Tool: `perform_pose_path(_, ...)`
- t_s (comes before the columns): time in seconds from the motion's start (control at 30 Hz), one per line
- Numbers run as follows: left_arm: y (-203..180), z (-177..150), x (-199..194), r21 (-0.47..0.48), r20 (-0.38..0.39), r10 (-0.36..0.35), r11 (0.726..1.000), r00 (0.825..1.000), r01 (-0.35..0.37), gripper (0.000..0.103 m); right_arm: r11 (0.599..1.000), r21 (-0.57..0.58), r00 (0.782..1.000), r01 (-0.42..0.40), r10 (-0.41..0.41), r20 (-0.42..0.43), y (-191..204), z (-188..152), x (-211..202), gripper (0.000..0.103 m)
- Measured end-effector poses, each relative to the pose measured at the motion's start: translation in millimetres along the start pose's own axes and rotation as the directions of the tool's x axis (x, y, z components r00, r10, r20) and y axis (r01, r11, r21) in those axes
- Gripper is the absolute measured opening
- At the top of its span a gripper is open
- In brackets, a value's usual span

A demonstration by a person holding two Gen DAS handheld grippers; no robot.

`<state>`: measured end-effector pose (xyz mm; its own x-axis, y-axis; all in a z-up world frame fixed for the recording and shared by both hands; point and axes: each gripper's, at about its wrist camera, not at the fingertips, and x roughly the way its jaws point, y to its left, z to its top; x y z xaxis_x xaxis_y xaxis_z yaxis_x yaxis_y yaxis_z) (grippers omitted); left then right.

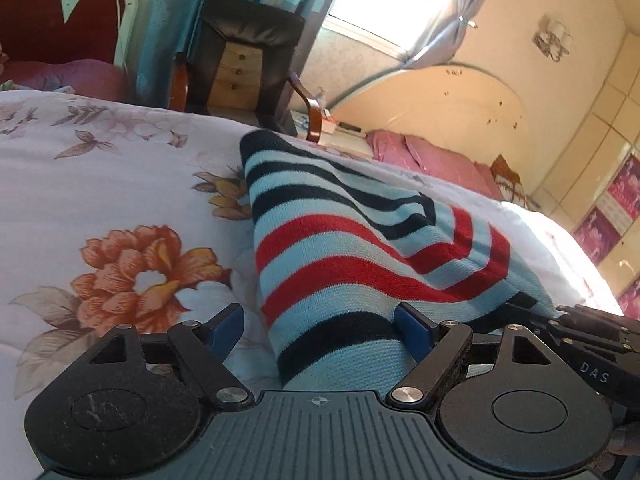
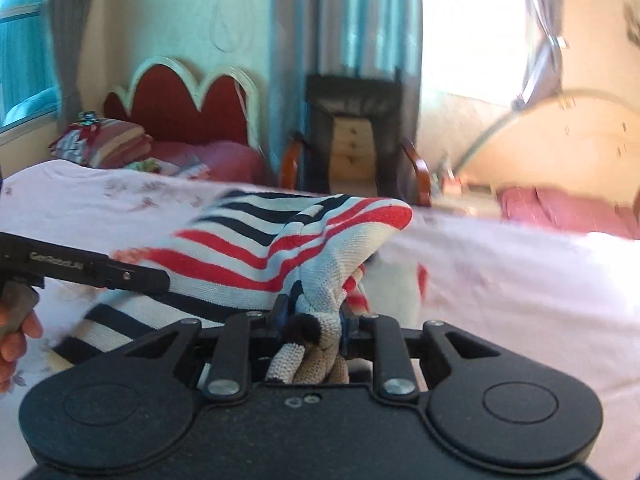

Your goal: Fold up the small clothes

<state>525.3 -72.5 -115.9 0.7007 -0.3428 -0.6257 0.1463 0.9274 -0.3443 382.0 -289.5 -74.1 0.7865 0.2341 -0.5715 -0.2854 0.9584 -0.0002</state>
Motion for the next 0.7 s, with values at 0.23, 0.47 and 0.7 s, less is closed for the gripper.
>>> perform_pose_path(0.23, 0, -5, 3, -0.014, -0.015, -0.035, 0.999, 0.999, 0.035, 0.082, 0.996, 0.091, 0.998, -0.019, 0.024, -0.057, -18, -21, 18, 0.024)
perform_pose_path(0.47, 18, 24, -10, -0.05, 0.067, -0.021, 0.998, 0.998, 0.024, 0.081, 0.916, 0.379, 0.989, -0.133, 0.145, -0.003, -72, 0, 19, 0.049)
perform_pose_path(0.7, 27, 28, 22, -0.077, 0.0, -0.029, 0.997, 1.0, 0.029, 0.081, 0.894, 0.427, 0.989, -0.139, 0.147, 0.014, -95, 10, 64, 0.01)
